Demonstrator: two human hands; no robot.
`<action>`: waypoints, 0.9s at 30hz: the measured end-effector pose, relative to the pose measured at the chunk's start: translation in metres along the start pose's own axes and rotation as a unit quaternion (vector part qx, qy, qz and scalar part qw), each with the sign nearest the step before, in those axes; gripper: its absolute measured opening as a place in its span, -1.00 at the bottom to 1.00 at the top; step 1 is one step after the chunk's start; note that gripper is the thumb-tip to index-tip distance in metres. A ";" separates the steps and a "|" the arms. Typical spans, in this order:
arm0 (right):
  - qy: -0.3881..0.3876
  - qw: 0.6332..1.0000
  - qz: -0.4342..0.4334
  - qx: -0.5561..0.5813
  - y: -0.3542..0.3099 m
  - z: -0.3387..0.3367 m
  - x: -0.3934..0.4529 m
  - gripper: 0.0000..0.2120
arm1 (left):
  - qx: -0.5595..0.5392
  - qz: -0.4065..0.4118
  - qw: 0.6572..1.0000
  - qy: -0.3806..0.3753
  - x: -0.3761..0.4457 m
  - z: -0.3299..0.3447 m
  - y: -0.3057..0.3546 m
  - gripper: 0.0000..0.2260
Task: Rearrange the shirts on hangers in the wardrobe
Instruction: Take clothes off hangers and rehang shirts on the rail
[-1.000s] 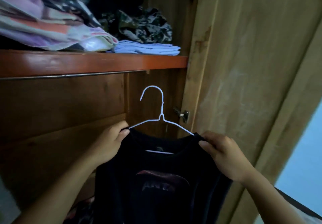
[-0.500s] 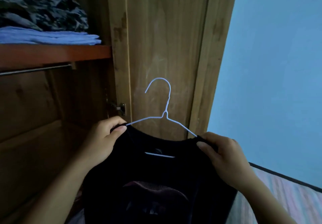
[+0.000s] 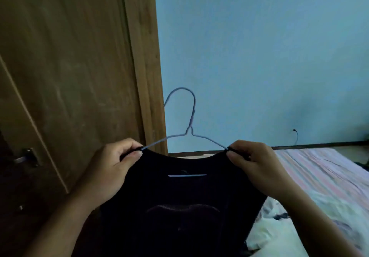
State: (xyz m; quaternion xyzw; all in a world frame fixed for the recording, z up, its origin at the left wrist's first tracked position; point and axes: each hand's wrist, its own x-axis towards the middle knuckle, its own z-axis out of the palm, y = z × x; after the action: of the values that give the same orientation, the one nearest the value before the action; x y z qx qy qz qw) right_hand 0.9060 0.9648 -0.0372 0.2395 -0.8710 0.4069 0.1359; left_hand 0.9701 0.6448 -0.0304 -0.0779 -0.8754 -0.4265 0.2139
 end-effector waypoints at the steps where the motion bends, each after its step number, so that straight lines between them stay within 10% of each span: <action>1: 0.014 1.000 0.007 -0.009 0.000 -0.005 -0.008 -0.83 | -0.013 0.011 1.000 -0.020 0.004 0.005 0.002 -0.85; 27: 0.081 0.904 0.338 -0.249 0.030 -0.096 -0.211 -0.87 | -0.045 0.166 0.929 -0.327 0.037 0.227 0.049 -0.85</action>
State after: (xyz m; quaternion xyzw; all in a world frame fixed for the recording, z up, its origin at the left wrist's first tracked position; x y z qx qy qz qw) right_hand 1.0734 1.1201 -0.0870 -0.1448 -0.9587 0.2158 0.1152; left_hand 0.8828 0.8505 -0.1032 -0.3671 -0.8510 -0.3749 -0.0200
